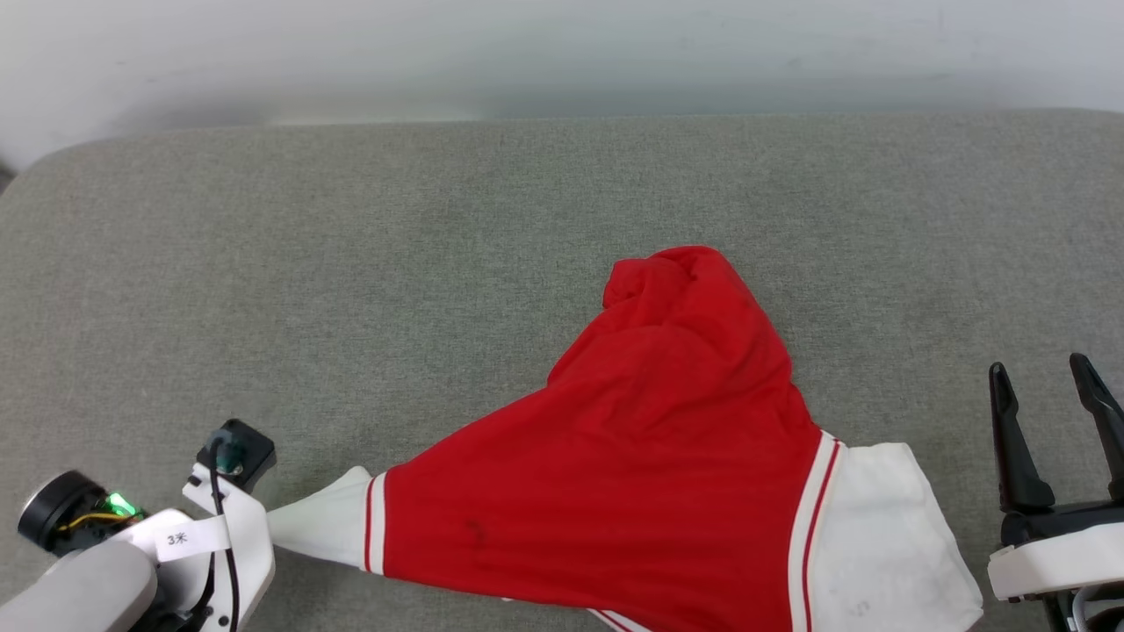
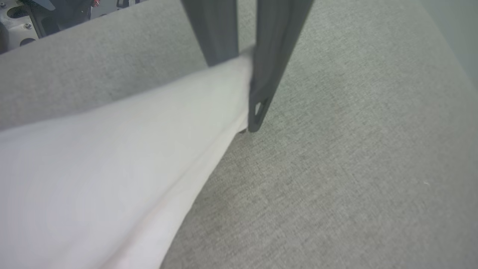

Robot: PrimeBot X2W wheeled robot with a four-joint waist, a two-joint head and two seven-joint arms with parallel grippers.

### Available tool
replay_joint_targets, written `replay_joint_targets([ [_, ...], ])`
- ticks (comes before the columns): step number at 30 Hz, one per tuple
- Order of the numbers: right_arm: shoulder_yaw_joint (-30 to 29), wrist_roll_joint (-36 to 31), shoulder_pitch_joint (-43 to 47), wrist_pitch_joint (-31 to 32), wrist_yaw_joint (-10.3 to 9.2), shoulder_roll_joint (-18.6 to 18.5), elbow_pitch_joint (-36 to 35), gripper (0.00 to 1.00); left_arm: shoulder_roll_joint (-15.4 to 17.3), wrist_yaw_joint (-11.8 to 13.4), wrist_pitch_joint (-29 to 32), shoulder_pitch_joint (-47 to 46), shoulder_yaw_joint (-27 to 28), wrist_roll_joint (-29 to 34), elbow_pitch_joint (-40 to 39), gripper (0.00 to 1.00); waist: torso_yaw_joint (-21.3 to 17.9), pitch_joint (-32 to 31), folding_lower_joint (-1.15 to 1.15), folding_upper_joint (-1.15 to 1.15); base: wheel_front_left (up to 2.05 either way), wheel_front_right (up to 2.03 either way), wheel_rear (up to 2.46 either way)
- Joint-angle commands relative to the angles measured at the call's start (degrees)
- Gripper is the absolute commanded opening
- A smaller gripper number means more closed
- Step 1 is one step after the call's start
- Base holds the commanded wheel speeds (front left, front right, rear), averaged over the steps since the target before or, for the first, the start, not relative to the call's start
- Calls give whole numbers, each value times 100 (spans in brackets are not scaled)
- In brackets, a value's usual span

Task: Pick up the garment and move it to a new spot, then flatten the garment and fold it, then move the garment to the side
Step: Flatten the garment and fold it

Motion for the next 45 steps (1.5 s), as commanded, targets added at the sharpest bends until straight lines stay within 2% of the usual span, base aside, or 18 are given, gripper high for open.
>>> replay_joint_targets([
  [1, -7, 16, 30, -15, -4, -35, 37, 100, -39, 48, -51, 106, 24, -120, 68, 0, -3, 4, 0, 0, 0, 0, 0],
  [4, -22, 8, 48, -29, -4, -54, 96, 100, -164, 100, -219, 242, 93, -279, 234, 3, 15, -29, 0, 0, 0, 0, 0],
  [5, -23, 0, 61, -33, -4, -49, 120, 100, -199, 101, -280, 273, 100, -307, 277, 79, 27, -57, 0, 0, 0, 0, 0],
  [6, -27, -9, 78, -37, -4, -41, 145, 100, -229, 113, -346, 293, 126, -330, 313, 100, 41, -89, 0, 0, 0, 0, 0],
  [9, -43, -9, 117, -46, -4, -25, 228, 100, -159, 130, -455, 280, 164, -312, 357, 100, 104, -230, 0, 0, 0, 0, 0],
  [14, -66, 22, 173, -93, -4, 28, 324, 100, 146, 193, -440, 232, 314, -378, 229, 100, 199, -443, 0, 0, 0, 0, 0],
  [18, -60, 34, 220, -134, -4, 63, 389, 100, 413, 280, -500, 76, 526, -428, -87, 100, 253, -551, 0, 0, 0, 0, 0],
  [22, -51, 40, 218, -158, -4, 67, 404, 100, 472, 326, -561, -64, 714, -531, -420, 100, 268, -572, 0, 0, 0, 0, 0],
  [26, -20, 45, 166, -181, -4, 17, 400, 100, 486, 247, -296, -228, 815, -782, -809, 100, 256, -547, 0, 0, 0, 0, 0],
  [27, 7, 50, 106, -192, -4, -28, 395, 100, 441, 121, 132, -327, 719, -961, -1010, 100, 226, -505, 0, 0, 0, 0, 0],
  [33, 76, 49, -63, -220, -4, -98, 415, 100, 277, -155, 1146, -383, 281, -1216, -1082, 100, 46, -298, 0, 0, 0, 0, 0],
  [45, 124, 44, -336, -239, -4, -97, 432, 100, -77, -399, 1270, -120, -177, -1120, -64, 100, -219, 175, 0, 0, 0, 0, 0],
])
